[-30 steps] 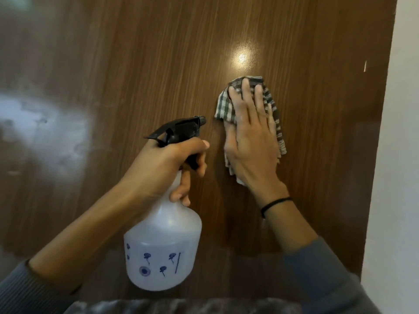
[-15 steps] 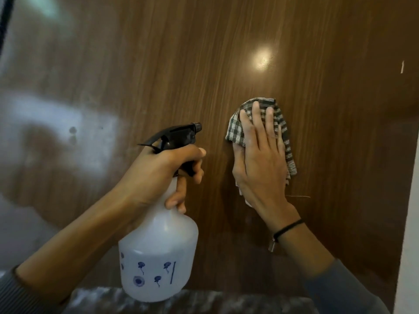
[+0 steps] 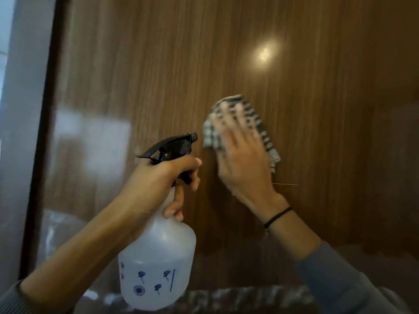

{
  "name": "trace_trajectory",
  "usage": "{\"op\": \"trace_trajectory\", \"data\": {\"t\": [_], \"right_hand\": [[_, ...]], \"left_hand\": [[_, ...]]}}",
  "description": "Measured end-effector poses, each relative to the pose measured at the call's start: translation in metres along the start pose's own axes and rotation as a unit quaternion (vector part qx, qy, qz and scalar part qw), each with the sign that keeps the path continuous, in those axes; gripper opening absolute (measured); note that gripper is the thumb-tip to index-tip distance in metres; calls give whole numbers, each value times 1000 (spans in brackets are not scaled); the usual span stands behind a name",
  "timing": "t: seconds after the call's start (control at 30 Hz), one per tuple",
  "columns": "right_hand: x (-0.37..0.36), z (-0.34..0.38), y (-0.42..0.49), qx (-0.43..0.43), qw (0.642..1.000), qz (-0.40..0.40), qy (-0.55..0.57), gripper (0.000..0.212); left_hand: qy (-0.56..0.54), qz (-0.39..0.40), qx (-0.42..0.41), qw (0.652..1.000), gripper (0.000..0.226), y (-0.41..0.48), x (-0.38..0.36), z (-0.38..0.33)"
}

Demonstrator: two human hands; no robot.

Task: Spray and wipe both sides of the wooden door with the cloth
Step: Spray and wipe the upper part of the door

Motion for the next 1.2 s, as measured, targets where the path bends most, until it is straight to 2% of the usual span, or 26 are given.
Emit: {"op": "trace_trajectory", "data": {"t": [0.07, 0.13, 0.2, 0.3, 0.33, 0.37, 0.43, 0.5, 0.57, 0.6, 0.63, 0.7, 0.73, 0.8, 0.87, 0.93, 1.0, 1.07, 1.13, 1.2], "right_hand": [[-15, 43, -7, 126, 991, 43, 14, 51], [-18, 54, -10, 177, 982, 66, 16, 50], [-14, 40, -2, 107, 992, 57, 29, 56], [-5, 27, 13, -92, 994, -25, 60, 57], [-8, 38, 16, -126, 990, -42, 55, 57], [-12, 57, 19, -120, 990, -48, 50, 56], [-26, 107, 19, -2, 998, -27, 63, 53], [-35, 147, 10, 133, 984, 21, 117, 49], [-36, 154, 4, 208, 968, 54, 128, 57], [-37, 151, 2, 223, 966, 63, 109, 60], [-38, 146, 2, 216, 970, 67, 90, 60], [-36, 129, -1, 136, 986, 56, 75, 59], [-34, 121, -8, 78, 992, 50, 87, 60], [-26, 112, -30, -36, 986, 42, 154, 62], [-21, 109, -58, -132, 955, 55, 260, 62], [-12, 111, -87, -205, 909, 60, 357, 56], [-6, 110, -115, -286, 856, 55, 427, 49], [2, 104, -138, -372, 791, 13, 486, 44], [6, 96, -162, -459, 690, -49, 558, 37], [10, 102, -181, -539, 560, -103, 621, 33]], "left_hand": [[3, 8, -20, 1000, 27, -2, 9, -4], [4, 13, -31, 999, 28, -7, 16, -5], [-8, 15, -24, 1000, 31, -11, 29, 0], [-38, 27, 4, 999, 37, -21, 48, 11], [-40, 37, 14, 998, 37, -23, 53, 16], [-50, 45, 28, 997, 36, -26, 58, 20], [-47, 48, 64, 996, 35, -15, 72, 45], [32, 38, 110, 993, 39, 1, 94, 84], [67, 33, 150, 986, 44, 14, 106, 114], [51, 45, 149, 986, 42, 8, 105, 112], [4, 49, 130, 990, 38, 1, 102, 102], [-85, 65, 112, 988, 33, -24, 94, 73], [-100, 69, 86, 989, 33, -37, 94, 59], [-91, 18, 29, 995, 31, -50, 102, 39], [-84, -17, 17, 996, 23, -54, 104, 28], [-107, -21, 16, 994, 20, -56, 98, 20], [-140, -22, 30, 989, 22, -52, 88, 19], [-167, -40, 39, 984, 24, -45, 76, 19], [-199, -67, 50, 976, 24, -38, 64, 22], [-232, -100, 72, 965, 24, -34, 53, 29]]}}
Point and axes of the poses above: each hand's wrist, its own y-axis towards the middle knuckle, its own x-axis out of the back of the hand, z = x × y, the point moved 9 cm from there along y, towards the middle knuckle, and after that the axes turned 4 degrees about -z, right-handed, at the moved point
